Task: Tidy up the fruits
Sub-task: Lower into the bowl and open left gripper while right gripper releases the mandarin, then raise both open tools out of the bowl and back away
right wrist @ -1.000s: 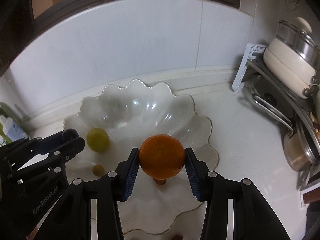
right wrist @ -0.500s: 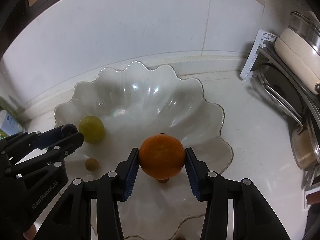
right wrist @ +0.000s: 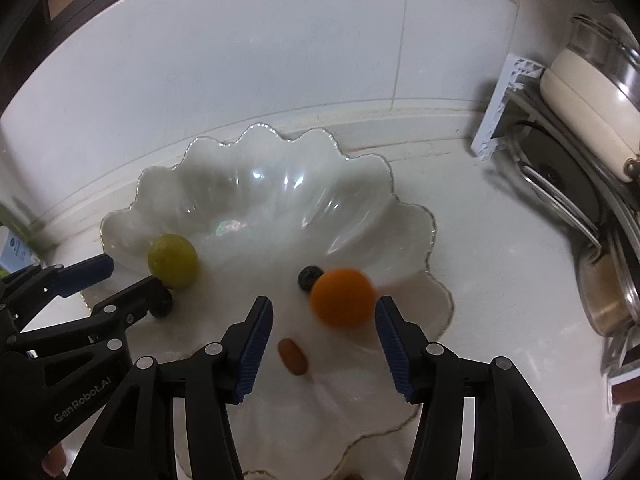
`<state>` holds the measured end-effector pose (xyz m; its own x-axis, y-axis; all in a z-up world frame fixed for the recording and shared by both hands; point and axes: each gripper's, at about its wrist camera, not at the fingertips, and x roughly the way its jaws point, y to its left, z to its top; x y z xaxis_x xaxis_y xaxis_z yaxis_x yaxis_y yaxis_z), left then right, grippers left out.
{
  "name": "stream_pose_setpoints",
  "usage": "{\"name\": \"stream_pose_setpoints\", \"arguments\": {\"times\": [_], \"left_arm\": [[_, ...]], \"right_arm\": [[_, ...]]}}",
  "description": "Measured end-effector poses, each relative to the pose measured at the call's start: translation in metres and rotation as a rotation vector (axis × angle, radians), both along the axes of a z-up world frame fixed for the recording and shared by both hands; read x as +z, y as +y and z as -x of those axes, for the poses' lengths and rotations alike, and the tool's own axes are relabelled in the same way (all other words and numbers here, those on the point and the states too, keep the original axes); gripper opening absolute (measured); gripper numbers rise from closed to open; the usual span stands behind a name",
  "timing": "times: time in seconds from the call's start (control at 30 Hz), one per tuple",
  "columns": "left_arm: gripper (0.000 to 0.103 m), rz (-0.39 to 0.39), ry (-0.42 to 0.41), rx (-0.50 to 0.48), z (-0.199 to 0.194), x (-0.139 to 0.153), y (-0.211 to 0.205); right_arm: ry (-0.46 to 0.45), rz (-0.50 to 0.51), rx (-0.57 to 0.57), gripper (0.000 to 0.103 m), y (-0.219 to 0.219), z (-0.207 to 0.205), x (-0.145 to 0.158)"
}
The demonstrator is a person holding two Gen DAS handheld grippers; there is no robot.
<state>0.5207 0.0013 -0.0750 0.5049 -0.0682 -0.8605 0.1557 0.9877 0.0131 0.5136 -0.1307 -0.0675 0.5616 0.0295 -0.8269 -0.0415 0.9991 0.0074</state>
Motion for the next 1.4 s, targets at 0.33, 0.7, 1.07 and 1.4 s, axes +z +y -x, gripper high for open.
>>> {"name": "stream_pose_setpoints", "arguments": {"times": [0.33, 0.7, 1.07, 1.4], "left_arm": [[0.053, 0.035, -0.104, 0.007, 0.037, 0.034, 0.002], [0.053, 0.058, -0.259, -0.032, 0.087, 0.083, -0.005], [0.053, 0.11, -0.348, -0.067, 0.131, 0.114, -0.01], [0.053, 0.112, -0.395, -0.097, 0.166, 0.123, -0.015]], "right_arm": [[-0.105, -0.011, -0.022, 0.055, -0.011, 0.038, 0.032], [-0.249, -0.008, -0.054, 0.055, -0.019, 0.086, 0.072], [-0.357, 0.001, -0.073, 0.055, -0.032, 0.134, 0.102], [-0.41, -0.002, -0.078, 0.055, -0.035, 0.174, 0.111]]}}
